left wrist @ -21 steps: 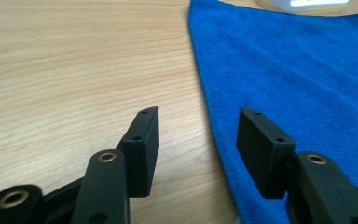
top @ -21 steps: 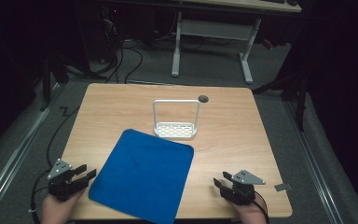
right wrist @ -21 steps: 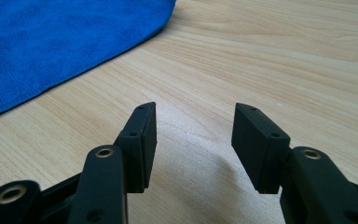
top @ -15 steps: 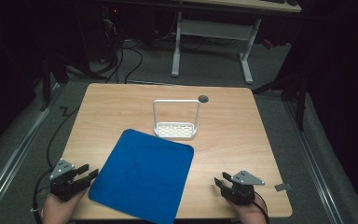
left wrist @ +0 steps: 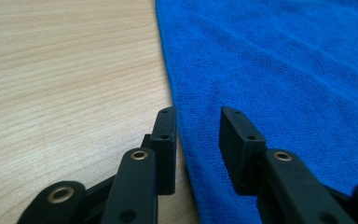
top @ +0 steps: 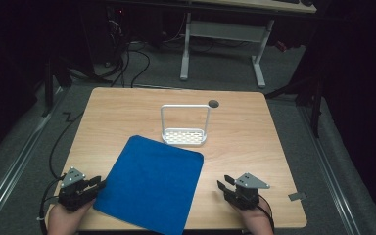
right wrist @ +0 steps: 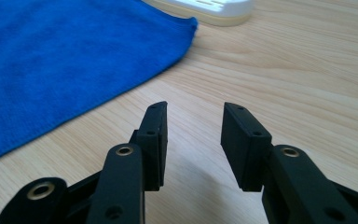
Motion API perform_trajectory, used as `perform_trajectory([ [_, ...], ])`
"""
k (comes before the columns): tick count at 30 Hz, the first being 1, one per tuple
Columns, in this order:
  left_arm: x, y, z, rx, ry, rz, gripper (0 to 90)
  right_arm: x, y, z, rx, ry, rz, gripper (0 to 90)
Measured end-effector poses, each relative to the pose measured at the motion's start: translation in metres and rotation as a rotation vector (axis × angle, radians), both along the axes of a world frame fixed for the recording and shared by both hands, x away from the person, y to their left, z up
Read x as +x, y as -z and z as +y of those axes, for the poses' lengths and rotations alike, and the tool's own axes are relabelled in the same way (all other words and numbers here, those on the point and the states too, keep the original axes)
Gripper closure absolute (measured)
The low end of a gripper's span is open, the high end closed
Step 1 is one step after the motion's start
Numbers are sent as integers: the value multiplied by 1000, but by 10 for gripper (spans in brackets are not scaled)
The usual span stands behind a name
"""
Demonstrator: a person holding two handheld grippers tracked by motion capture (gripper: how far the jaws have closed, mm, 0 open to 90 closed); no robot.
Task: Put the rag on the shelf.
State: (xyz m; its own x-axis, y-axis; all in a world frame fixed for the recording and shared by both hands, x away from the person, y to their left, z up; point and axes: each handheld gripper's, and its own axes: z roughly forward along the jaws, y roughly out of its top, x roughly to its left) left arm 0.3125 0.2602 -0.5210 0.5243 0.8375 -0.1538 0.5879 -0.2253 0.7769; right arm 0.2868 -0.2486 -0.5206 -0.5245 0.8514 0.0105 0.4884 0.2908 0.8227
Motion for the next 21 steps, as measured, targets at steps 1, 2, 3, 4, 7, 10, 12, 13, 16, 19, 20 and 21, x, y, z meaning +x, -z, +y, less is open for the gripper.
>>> perform_trajectory([
  [1,0,0,0,0,0,0,692,0,0,0,0,0,0,609],
  [2,-1,0,-1,-2,3,2,693,2,-1,6,3,-15,-4,605],
  [3,-1,0,-1,-2,3,2,697,3,-1,9,6,-21,-3,605],
  [4,-1,0,-2,-2,5,3,705,6,-2,12,10,-29,-5,606],
  [7,0,0,-7,-9,31,11,740,14,-4,26,24,-55,10,657],
  [10,1,3,-14,15,59,23,765,20,-2,42,32,-95,44,723],
  [12,2,5,-18,39,81,31,790,26,2,57,17,-137,78,781],
  [13,2,5,-18,39,81,31,798,26,2,57,17,-137,78,781],
  [16,3,8,-25,73,102,39,805,31,7,83,-34,-202,103,851],
  [19,3,9,-27,78,114,46,803,34,10,98,-69,-226,111,872],
  [20,3,10,-27,77,115,46,801,35,11,100,-78,-231,109,876],
  [21,3,10,-26,73,117,45,800,35,11,101,-79,-231,109,879],
])
